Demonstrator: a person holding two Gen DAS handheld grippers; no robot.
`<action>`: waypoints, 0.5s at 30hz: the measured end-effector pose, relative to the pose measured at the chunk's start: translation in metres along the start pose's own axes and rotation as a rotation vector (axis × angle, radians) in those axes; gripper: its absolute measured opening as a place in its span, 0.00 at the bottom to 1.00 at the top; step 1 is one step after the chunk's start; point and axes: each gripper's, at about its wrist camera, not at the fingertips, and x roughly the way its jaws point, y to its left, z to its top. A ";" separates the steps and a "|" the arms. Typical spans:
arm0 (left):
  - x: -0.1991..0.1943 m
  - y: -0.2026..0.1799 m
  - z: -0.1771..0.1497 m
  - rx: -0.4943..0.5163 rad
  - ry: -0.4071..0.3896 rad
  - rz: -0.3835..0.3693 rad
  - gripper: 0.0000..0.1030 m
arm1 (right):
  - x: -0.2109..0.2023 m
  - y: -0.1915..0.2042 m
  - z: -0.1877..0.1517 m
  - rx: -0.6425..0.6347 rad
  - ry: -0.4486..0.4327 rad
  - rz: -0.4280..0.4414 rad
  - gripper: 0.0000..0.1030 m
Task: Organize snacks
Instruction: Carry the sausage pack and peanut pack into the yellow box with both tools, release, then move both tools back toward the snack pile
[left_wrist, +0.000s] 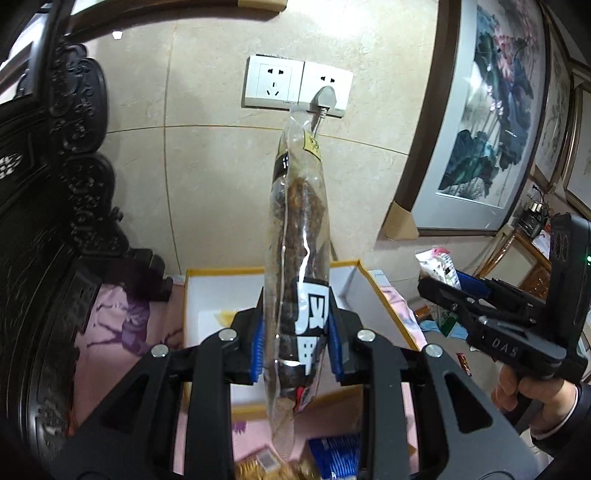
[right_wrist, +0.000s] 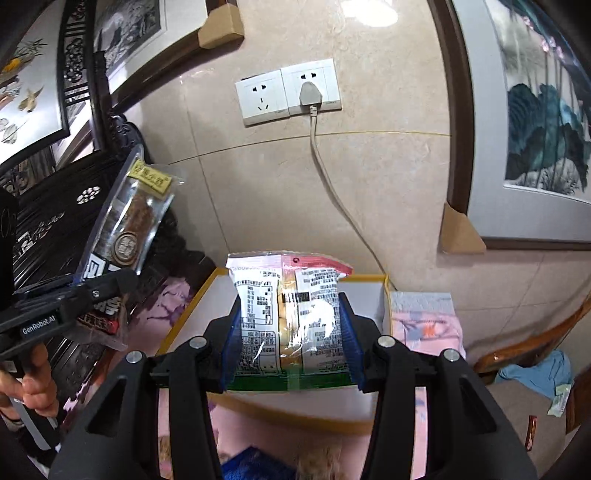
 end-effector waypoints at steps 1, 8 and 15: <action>0.010 0.001 0.005 0.003 0.004 0.004 0.26 | 0.005 0.000 0.002 -0.002 0.000 -0.002 0.47; 0.016 0.001 0.019 0.018 -0.089 0.114 0.88 | 0.019 -0.014 0.010 0.120 -0.005 0.001 0.89; -0.002 0.008 0.005 -0.025 -0.077 0.103 0.90 | 0.005 -0.012 -0.009 0.117 0.022 0.002 0.89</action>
